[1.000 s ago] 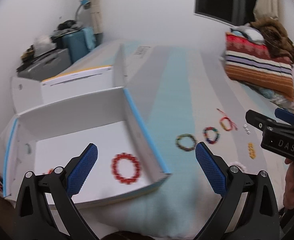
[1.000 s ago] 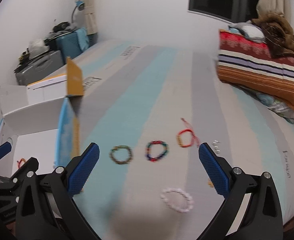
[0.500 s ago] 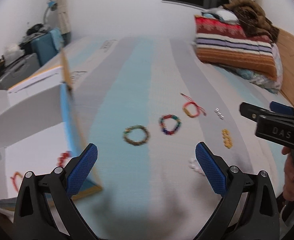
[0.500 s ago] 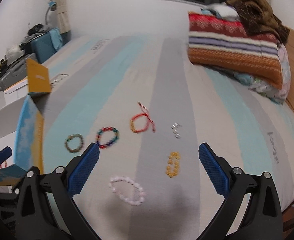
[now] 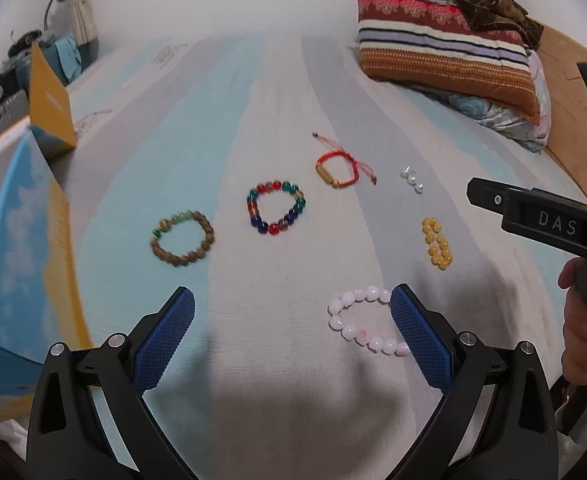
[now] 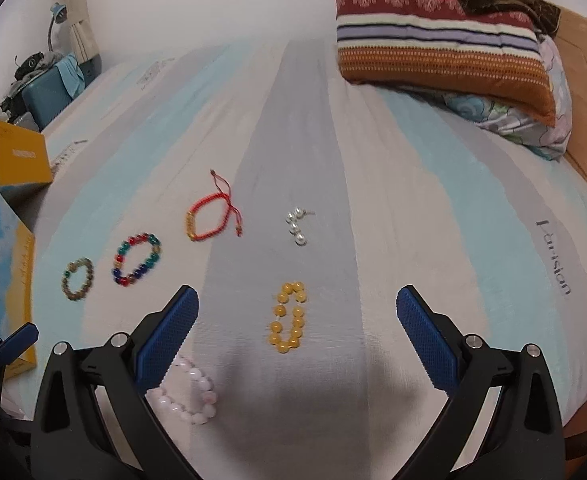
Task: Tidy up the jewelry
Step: 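Grasp the pink-white bead bracelet with left tool while right tool grasps yellow bead bracelet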
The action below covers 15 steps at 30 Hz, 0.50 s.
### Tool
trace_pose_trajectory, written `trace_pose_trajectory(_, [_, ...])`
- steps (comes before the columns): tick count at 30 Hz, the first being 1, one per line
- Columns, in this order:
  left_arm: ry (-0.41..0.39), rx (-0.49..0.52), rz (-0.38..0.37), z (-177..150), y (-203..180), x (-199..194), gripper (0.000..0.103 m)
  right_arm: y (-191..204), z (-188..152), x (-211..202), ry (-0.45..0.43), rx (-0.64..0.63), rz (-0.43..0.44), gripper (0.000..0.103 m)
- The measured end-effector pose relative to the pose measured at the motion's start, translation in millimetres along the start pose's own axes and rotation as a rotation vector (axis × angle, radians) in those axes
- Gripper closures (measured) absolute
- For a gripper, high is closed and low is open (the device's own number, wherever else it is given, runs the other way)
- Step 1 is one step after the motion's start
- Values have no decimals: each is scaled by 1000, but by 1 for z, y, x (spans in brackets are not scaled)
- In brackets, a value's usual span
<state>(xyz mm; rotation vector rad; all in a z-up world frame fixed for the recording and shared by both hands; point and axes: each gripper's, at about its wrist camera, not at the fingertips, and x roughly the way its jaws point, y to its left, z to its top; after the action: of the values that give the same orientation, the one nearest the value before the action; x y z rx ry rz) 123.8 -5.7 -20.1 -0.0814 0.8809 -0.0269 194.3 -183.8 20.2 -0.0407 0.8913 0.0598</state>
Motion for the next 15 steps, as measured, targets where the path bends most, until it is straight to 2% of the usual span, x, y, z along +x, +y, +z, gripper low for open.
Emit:
trace_pose_trajectory(8, [41,46,13,-11,-9,38,6,-8,-16,52,94,3,22,9])
trace_pose_trajectory(14, [78,93,38,-21,-18,59,6,-5,-22,71,149,-3,35,18])
trace_pose_trajectory(15, [84,102,45,-22,-19,63,6,-6,-22,74,155,3,38,22])
